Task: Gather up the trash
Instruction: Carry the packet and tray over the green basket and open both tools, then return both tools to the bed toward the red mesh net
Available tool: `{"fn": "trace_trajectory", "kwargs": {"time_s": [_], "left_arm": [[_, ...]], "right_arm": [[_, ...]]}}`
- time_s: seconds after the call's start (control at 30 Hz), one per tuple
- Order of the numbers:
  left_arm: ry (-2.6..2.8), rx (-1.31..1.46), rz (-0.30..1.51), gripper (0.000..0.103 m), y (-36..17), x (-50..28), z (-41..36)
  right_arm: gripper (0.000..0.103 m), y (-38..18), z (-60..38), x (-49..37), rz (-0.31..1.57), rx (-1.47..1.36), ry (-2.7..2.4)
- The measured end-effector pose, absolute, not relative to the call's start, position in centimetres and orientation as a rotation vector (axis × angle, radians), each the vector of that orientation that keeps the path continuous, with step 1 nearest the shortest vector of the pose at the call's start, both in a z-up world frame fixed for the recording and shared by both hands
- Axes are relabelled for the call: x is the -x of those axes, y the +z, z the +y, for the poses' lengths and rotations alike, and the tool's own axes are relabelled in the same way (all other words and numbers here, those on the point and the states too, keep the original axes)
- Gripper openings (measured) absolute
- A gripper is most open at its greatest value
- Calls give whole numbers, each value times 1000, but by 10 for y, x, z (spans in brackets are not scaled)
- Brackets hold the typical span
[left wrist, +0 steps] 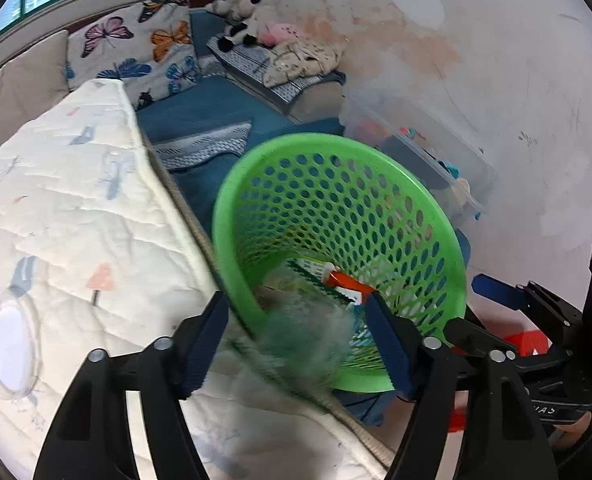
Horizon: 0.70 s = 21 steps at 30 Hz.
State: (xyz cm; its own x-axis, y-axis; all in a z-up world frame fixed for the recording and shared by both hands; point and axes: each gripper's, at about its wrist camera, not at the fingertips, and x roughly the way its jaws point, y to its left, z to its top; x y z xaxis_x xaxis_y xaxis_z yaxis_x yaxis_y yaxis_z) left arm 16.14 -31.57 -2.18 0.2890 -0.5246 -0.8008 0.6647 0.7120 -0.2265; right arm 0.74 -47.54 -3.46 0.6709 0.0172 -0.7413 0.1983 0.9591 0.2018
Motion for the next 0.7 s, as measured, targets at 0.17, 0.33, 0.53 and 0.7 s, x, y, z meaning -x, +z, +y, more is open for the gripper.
{"fn": "trace_trajectory", "kwargs": {"time_s": [0.17, 0.33, 0.53, 0.7], "left_arm": [[-776, -146, 987, 69, -16, -166, -295], [-729, -131, 966, 69, -8, -172, -264], [-619, -134, 920, 72, 5, -185, -208], [-484, -138, 887, 76, 12, -201, -152]], "right_arm": [[78, -27, -464, -10, 821, -264, -89], [78, -21, -448, -16, 821, -258, -55], [79, -10, -414, -30, 821, -262, 37], [81, 1, -376, -47, 818, -217, 108]]}}
